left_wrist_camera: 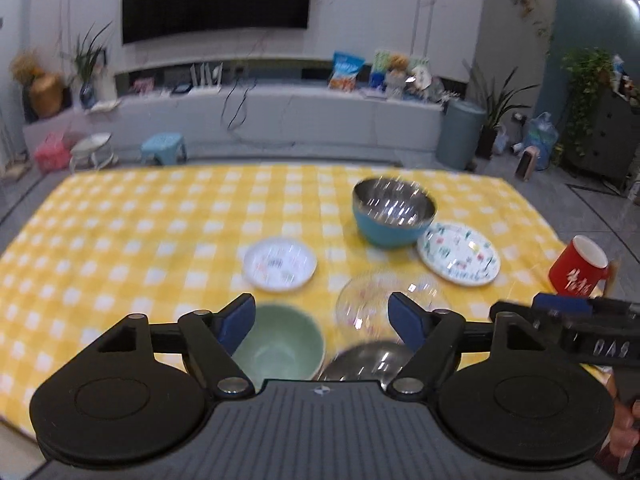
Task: Organize plates and bowls
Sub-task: 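Open the left gripper and move it toward the blue steel bowl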
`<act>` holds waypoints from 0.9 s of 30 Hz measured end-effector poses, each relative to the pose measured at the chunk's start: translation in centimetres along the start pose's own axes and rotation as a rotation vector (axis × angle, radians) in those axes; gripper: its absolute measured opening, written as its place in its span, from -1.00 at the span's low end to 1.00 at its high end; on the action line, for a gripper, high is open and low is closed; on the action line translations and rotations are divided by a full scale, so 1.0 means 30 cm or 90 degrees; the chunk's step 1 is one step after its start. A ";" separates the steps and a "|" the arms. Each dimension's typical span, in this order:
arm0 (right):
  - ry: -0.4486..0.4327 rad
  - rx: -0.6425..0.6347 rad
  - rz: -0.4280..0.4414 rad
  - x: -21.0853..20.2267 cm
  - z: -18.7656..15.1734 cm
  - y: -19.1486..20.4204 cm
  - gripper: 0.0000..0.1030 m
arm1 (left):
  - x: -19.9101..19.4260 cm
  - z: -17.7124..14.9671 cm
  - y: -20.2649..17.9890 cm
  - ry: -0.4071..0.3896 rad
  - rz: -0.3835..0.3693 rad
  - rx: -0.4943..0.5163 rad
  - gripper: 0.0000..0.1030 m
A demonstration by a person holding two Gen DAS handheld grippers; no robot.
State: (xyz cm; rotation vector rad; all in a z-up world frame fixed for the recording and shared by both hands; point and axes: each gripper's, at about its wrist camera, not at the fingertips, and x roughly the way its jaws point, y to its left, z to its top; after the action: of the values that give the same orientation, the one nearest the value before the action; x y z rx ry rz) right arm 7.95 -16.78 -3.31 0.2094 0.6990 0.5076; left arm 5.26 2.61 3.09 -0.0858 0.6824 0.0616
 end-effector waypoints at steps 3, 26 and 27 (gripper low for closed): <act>-0.019 0.007 -0.012 -0.013 0.004 -0.014 0.84 | 0.003 0.054 -0.019 -0.016 -0.003 0.006 0.81; -0.094 0.033 -0.127 0.088 0.286 -0.144 0.89 | 0.237 0.275 -0.036 -0.201 0.073 -0.023 0.56; -0.101 0.041 -0.130 0.110 0.302 -0.152 0.89 | 0.258 0.274 -0.034 -0.200 0.079 -0.030 0.56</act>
State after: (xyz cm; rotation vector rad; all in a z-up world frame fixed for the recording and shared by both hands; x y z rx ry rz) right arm 17.79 -19.16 0.06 0.2328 0.5746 0.2703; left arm 16.48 2.63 4.61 -0.0777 0.3710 0.2057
